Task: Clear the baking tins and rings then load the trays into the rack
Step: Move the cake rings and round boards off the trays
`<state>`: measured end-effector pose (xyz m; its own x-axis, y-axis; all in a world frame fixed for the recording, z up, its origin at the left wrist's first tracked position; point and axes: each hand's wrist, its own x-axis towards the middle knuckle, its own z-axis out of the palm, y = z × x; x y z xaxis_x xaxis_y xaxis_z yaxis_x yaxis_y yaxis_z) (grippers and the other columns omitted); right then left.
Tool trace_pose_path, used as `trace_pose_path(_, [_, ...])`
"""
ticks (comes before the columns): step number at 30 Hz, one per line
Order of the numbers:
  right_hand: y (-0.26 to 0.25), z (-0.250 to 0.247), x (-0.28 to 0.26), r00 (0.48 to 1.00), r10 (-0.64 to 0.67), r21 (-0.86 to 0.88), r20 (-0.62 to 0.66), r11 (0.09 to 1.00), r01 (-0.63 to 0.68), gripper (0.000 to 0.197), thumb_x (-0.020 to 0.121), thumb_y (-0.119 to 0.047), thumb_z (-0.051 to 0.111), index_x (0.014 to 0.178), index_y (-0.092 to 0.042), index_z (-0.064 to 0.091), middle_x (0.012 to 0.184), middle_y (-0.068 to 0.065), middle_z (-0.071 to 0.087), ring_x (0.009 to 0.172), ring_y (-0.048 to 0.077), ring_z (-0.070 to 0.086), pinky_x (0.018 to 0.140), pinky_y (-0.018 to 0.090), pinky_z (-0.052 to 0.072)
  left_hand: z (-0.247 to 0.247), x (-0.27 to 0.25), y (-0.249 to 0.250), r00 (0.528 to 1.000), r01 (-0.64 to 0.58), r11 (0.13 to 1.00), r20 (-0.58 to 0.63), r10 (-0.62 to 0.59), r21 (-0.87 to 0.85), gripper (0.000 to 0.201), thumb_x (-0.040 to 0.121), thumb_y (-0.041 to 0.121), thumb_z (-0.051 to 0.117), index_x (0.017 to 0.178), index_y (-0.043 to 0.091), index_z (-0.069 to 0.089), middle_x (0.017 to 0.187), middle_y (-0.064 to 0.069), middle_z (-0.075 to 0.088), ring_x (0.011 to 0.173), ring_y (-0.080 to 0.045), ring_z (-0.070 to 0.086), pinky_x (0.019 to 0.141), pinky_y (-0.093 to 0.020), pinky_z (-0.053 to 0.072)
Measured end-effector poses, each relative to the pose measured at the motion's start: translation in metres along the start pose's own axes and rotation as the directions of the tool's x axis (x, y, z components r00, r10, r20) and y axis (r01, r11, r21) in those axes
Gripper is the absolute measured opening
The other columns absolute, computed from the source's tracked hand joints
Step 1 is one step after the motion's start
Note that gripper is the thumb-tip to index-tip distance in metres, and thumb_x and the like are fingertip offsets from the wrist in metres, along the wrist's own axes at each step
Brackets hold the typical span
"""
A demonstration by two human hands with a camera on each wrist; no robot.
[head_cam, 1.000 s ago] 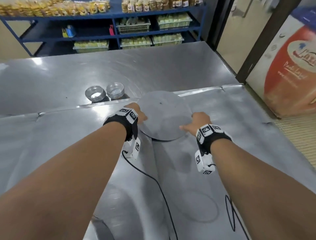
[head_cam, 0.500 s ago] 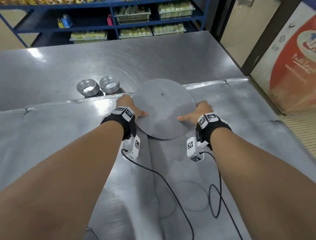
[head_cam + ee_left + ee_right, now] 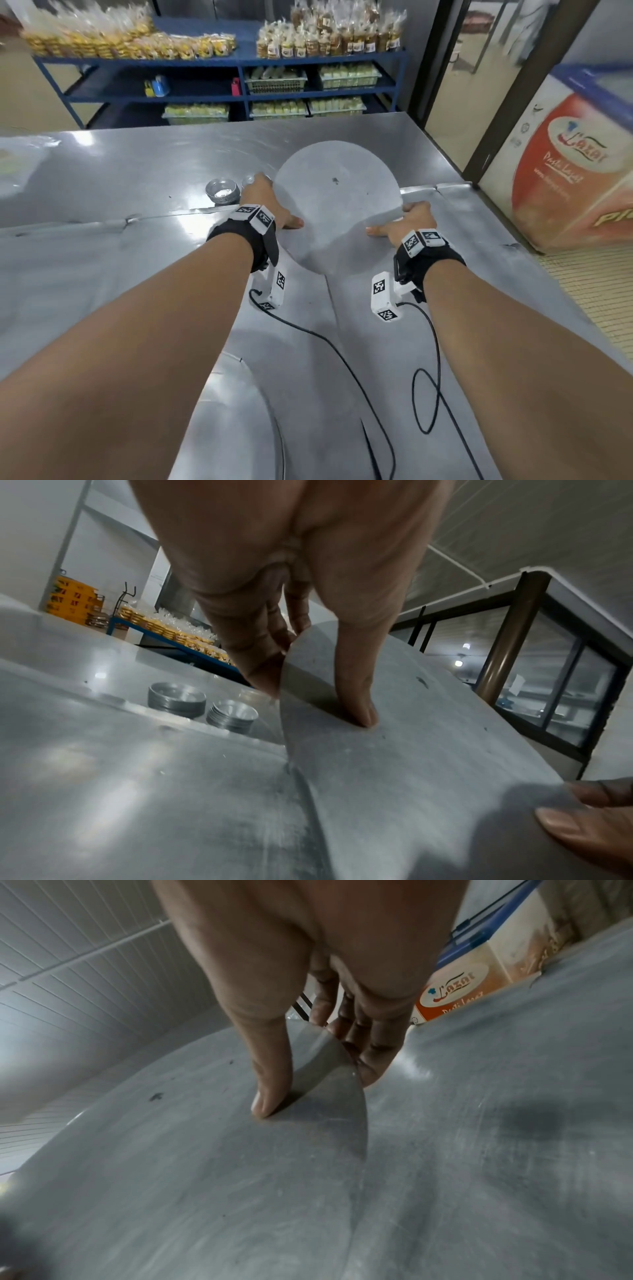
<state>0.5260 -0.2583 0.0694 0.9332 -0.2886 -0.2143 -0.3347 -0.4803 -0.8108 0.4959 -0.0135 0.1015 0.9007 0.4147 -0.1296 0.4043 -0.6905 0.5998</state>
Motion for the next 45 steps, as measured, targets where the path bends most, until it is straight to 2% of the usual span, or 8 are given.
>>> trace_pose_path(7, [-0.023,-0.004,-0.107,0.993,-0.11,-0.017,0.046,0.994,0.111,0.088,0.048,-0.024,0.099,0.12,-0.021,0.048,0.114,0.004,0.064,0.102,0.025,0.064,0.092,0.043,0.055,-0.084,-0.086,-0.044,0.998,-0.061,0.997,0.02,0.062,-0.057,0.11,0.051,0.023,0.099,0.139,0.03,0.032,0.129,-0.012,0.054,0.094,-0.029,0.054,0.089,-0.044,0.056])
trace_pose_path(11, [-0.025,-0.001,-0.169,0.982,-0.164,0.007,0.098,0.986,0.164,0.084,0.046,-0.02,0.099,0.112,-0.026,0.047,0.106,0.001,0.065,0.094,0.023,0.065,0.085,0.044,0.058,-0.121,-0.131,-0.083,0.995,-0.098,0.995,0.028,0.098,0.013,0.12,0.055,0.028,0.098,0.149,0.036,0.023,0.131,-0.011,0.056,0.113,-0.037,0.057,0.094,-0.043,0.053])
trace_pose_path(15, [-0.019,0.006,-0.22,0.969,-0.208,0.023,0.132,0.978,0.207,0.08,0.049,-0.015,0.098,0.112,-0.024,0.049,0.102,-0.002,0.065,0.091,0.023,0.066,0.082,0.044,0.06,-0.141,-0.164,-0.119,0.996,-0.084,0.992,-0.008,0.085,0.094,0.092,0.068,0.045,0.088,0.141,0.022,0.038,0.129,-0.007,0.056,0.115,-0.034,0.056,0.09,-0.038,0.046])
trace_pose_path(19, [-0.009,0.019,-0.262,0.953,-0.261,-0.034,0.152,0.963,0.269,0.076,0.052,-0.022,0.097,0.111,-0.022,0.05,0.103,0.002,0.066,0.091,0.023,0.066,0.083,0.045,0.059,-0.157,-0.2,-0.152,0.994,-0.073,0.99,-0.076,0.082,0.123,0.048,0.075,0.046,0.081,0.098,0.014,0.055,0.097,-0.006,0.057,0.091,-0.026,0.055,0.071,-0.033,0.042])
trace_pose_path(21, [-0.003,0.023,-0.277,0.948,-0.281,-0.027,0.149,0.957,0.288,0.069,0.056,-0.021,0.095,0.109,-0.021,0.051,0.099,0.003,0.066,0.089,0.024,0.066,0.081,0.045,0.059,-0.16,-0.214,-0.168,0.995,-0.05,0.994,-0.086,0.059,0.099,0.045,0.072,0.043,0.085,0.089,0.015,0.054,0.09,-0.006,0.057,0.081,-0.023,0.051,0.063,-0.031,0.041])
trace_pose_path(26, [0.015,0.038,-0.302,0.922,-0.352,-0.046,0.159,0.931,0.363,0.056,0.066,-0.017,0.09,0.108,-0.018,0.054,0.104,0.008,0.066,0.087,0.023,0.065,0.072,0.029,0.051,-0.152,-0.244,-0.212,0.999,-0.028,0.996,-0.042,0.024,-0.086,0.068,0.063,0.029,0.093,0.115,0.031,0.05,0.098,-0.005,0.06,0.084,-0.027,0.062,0.075,-0.036,0.058])
trace_pose_path(33, [0.023,0.052,-0.32,0.891,-0.398,-0.143,0.219,0.89,0.433,0.043,0.069,-0.013,0.088,0.102,-0.015,0.06,0.087,0.003,0.06,0.069,0.016,0.056,0.057,0.021,0.041,-0.139,-0.269,-0.253,0.995,-0.015,0.997,-0.096,0.008,-0.08,0.04,0.076,0.031,0.083,0.106,0.016,0.062,0.098,-0.007,0.068,0.096,-0.027,0.063,0.081,-0.031,0.051])
trace_pose_path(45, [0.025,0.066,-0.329,0.879,-0.408,-0.296,0.248,0.831,0.47,0.016,0.073,-0.02,0.082,0.087,-0.013,0.078,0.073,-0.001,0.067,0.073,0.014,0.064,0.073,0.021,0.051,-0.124,-0.287,-0.274,0.993,-0.038,0.997,-0.114,0.03,-0.071,0.021,0.09,0.025,0.07,0.103,0.012,0.078,0.101,-0.005,0.076,0.101,-0.02,0.066,0.081,-0.018,0.042])
